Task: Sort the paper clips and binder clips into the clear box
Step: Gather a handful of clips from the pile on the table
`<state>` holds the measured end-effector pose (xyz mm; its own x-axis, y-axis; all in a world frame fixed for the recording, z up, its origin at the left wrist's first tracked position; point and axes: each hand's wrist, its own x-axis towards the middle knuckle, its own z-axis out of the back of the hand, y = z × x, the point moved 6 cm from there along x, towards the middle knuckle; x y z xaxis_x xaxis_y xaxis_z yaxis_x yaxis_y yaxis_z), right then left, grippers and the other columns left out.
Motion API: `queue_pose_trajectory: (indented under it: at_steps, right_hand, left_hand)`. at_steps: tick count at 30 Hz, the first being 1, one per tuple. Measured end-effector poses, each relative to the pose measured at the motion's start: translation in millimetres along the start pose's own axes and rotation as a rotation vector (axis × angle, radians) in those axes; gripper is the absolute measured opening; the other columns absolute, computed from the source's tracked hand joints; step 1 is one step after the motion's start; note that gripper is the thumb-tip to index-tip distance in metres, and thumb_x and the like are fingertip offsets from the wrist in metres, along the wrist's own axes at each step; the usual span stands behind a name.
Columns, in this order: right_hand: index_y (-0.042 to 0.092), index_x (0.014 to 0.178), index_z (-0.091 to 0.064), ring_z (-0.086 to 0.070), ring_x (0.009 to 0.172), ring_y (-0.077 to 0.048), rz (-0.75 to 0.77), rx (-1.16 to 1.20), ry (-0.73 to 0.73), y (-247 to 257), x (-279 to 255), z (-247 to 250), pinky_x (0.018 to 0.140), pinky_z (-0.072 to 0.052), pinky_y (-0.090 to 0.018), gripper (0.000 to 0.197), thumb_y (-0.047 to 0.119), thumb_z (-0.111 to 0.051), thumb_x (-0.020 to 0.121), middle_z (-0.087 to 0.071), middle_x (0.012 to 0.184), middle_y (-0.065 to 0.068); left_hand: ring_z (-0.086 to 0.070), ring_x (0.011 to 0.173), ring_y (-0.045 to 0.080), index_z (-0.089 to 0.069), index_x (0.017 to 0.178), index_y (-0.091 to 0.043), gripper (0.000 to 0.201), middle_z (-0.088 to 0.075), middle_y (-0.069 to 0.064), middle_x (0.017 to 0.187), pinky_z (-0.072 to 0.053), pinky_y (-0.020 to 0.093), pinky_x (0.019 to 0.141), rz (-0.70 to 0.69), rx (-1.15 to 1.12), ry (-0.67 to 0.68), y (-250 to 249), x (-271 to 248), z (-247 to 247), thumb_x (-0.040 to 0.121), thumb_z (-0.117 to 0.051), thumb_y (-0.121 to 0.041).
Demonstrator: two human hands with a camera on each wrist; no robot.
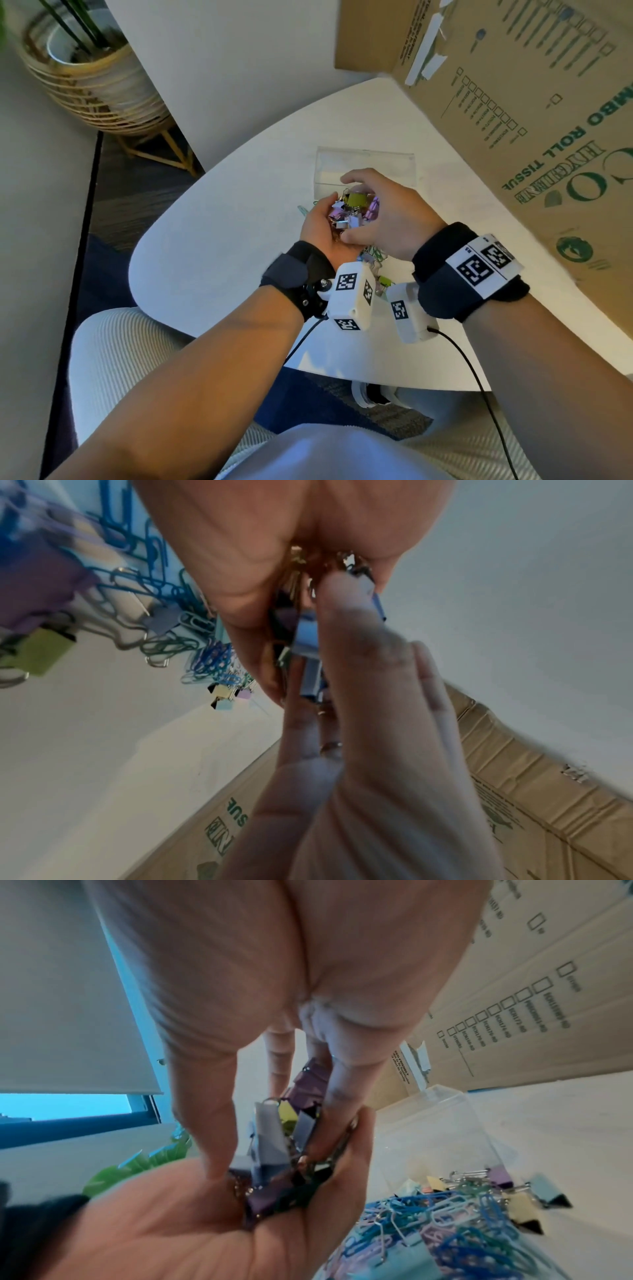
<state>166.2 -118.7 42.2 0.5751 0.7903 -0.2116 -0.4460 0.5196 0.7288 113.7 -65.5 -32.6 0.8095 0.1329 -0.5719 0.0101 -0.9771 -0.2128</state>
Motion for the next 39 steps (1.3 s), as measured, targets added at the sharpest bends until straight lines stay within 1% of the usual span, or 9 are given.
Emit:
queue_pose_trajectory:
  at_steps: [7, 12, 15, 18, 22, 24, 27, 32, 39]
  right_hand:
    - [0.038, 0.121, -0.057, -0.060, 0.092, 0.000, -0.003, 0.127, -0.116, -2.3, -9.8, 8.1, 0.069, -0.045, -0.001, 0.060, 0.015, -0.081, 0.072, -0.059, 0.118, 0.012]
    - [0.035, 0.116, -0.062, -0.062, 0.100, -0.009, 0.019, 0.158, -0.101, -5.0, -11.6, 5.8, 0.087, -0.056, -0.030, 0.058, -0.005, -0.067, 0.074, -0.062, 0.118, 0.010]
    - [0.032, 0.112, -0.064, -0.062, 0.100, -0.010, 0.030, 0.173, -0.148, -7.6, -14.7, 6.9, 0.090, -0.053, -0.028, 0.048, -0.002, -0.068, 0.079, -0.065, 0.110, 0.009]
    - [0.032, 0.102, -0.067, -0.065, 0.097, -0.014, 0.009, 0.265, -0.203, -11.9, -16.2, 7.0, 0.085, -0.056, -0.030, 0.036, 0.003, -0.071, 0.081, -0.068, 0.102, 0.006]
    - [0.021, 0.099, -0.072, -0.069, 0.081, -0.014, -0.038, 0.427, -0.252, -17.5, -15.8, 7.4, 0.076, -0.060, -0.033, 0.019, 0.009, -0.072, 0.084, -0.070, 0.090, -0.001]
    - [0.015, 0.099, -0.073, -0.068, 0.077, -0.012, -0.050, 0.512, -0.269, -18.8, -15.5, 8.0, 0.075, -0.060, -0.031, 0.015, 0.009, -0.071, 0.085, -0.069, 0.087, -0.003]
    - [0.013, 0.100, -0.071, -0.066, 0.082, -0.017, -0.079, 0.582, -0.292, -21.5, -14.7, 8.6, 0.073, -0.061, -0.030, 0.012, 0.010, -0.065, 0.090, -0.069, 0.090, -0.012]
    - [0.015, 0.101, -0.066, -0.067, 0.082, -0.024, -0.092, 0.655, -0.387, -31.6, -14.3, 17.0, 0.059, -0.059, -0.028, 0.013, 0.013, -0.054, 0.097, -0.068, 0.100, -0.009]
    - [0.019, 0.082, -0.077, -0.053, 0.054, -0.007, -0.216, 0.584, -0.609, -68.8, -19.8, 40.0, 0.061, -0.054, -0.025, 0.004, 0.022, -0.074, 0.083, -0.069, 0.072, -0.004]
  left_hand:
    - [-0.067, 0.093, 0.035, -0.062, 0.110, 0.000, 0.043, -0.068, 0.022, 0.105, -0.053, 0.042, 0.085, 0.023, 0.017, 0.032, -2.9, -1.5, 7.9, 0.096, -0.038, -0.033]
    - [-0.068, 0.089, 0.035, -0.071, 0.095, 0.002, 0.046, -0.069, 0.022, 0.102, -0.054, 0.045, 0.081, -0.031, 0.034, 0.026, -2.0, 0.8, 11.4, 0.097, -0.032, -0.022]
    - [-0.065, 0.088, 0.032, -0.068, 0.098, -0.003, 0.038, -0.070, 0.018, 0.097, -0.055, 0.041, 0.078, -0.065, 0.071, -0.019, -0.4, 0.2, 14.8, 0.097, -0.034, -0.020]
    - [-0.067, 0.074, 0.029, -0.067, 0.093, -0.004, 0.033, -0.070, 0.016, 0.087, -0.057, 0.036, 0.071, -0.082, 0.078, -0.059, 0.8, -0.4, 17.0, 0.096, -0.037, -0.020]
    - [-0.064, 0.070, 0.026, -0.073, 0.080, -0.006, 0.041, -0.069, 0.014, 0.082, -0.052, 0.037, 0.078, -0.083, 0.087, -0.052, -0.5, -0.6, 15.5, 0.096, -0.039, -0.022]
    - [-0.060, 0.068, 0.026, -0.069, 0.089, -0.004, 0.032, -0.066, 0.015, 0.086, -0.054, 0.037, 0.072, -0.083, 0.050, -0.053, 0.4, -0.4, 13.9, 0.093, -0.040, -0.018]
    - [-0.057, 0.060, 0.026, -0.063, 0.097, -0.002, 0.025, -0.063, 0.016, 0.087, -0.053, 0.032, 0.058, -0.065, -0.007, -0.016, 6.0, -0.4, 11.4, 0.088, -0.043, -0.014]
    - [-0.062, 0.065, 0.028, -0.064, 0.090, -0.003, 0.023, -0.063, 0.016, 0.087, -0.058, 0.034, 0.063, -0.056, -0.020, 0.007, 4.4, 2.0, 18.0, 0.085, -0.045, -0.014]
    - [-0.064, 0.070, 0.028, -0.065, 0.092, -0.002, 0.023, -0.063, 0.015, 0.086, -0.059, 0.035, 0.063, -0.015, 0.011, -0.007, 4.6, 2.3, 32.6, 0.073, -0.056, -0.013]
